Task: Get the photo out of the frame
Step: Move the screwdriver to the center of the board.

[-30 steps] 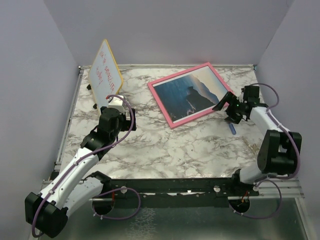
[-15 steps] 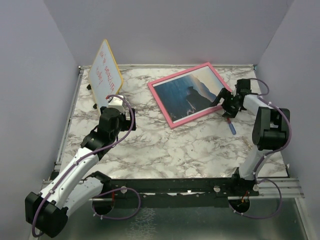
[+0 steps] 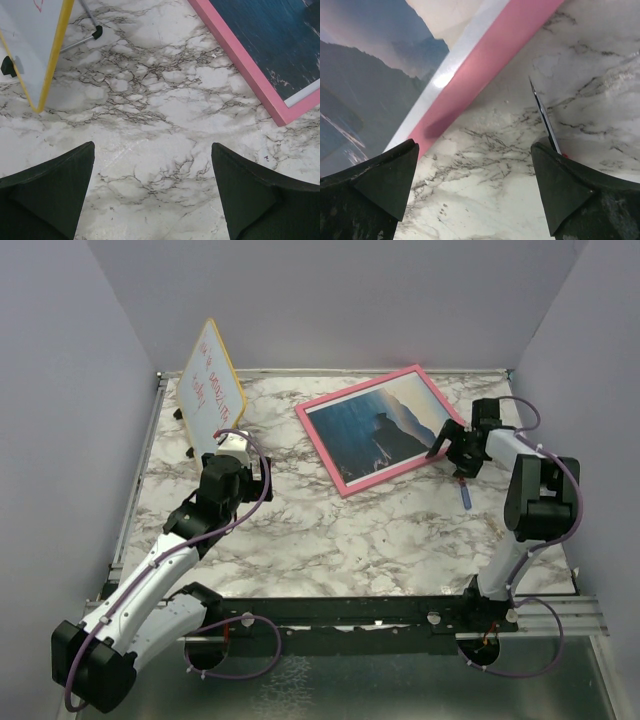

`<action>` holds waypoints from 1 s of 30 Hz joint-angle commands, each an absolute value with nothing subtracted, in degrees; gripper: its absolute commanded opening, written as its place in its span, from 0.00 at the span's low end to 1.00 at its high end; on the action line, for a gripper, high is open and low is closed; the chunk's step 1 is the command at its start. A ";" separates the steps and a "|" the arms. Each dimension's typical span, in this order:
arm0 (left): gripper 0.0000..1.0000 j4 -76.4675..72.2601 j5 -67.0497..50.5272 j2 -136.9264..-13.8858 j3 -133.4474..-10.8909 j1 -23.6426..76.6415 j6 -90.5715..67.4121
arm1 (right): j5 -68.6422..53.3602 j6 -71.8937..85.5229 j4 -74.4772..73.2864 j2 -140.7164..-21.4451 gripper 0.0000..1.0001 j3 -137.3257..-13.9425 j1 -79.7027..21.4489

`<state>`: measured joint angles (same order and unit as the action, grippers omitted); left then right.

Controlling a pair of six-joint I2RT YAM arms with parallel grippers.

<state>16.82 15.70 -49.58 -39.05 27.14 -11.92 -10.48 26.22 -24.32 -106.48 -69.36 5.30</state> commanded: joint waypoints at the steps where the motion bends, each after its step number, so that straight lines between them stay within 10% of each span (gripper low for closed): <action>1: 0.99 16.79 15.95 -49.70 -38.80 27.33 -11.80 | -7.20 24.14 -27.37 -102.92 0.99 -67.10 5.19; 20: 0.99 16.66 15.81 -49.10 -38.70 27.31 -11.84 | 0.42 21.18 -28.34 -100.00 1.00 -63.75 6.10; 30: 0.99 16.68 15.99 -49.02 -38.75 27.29 -11.76 | -16.52 25.90 -22.77 -95.61 1.00 -61.98 4.43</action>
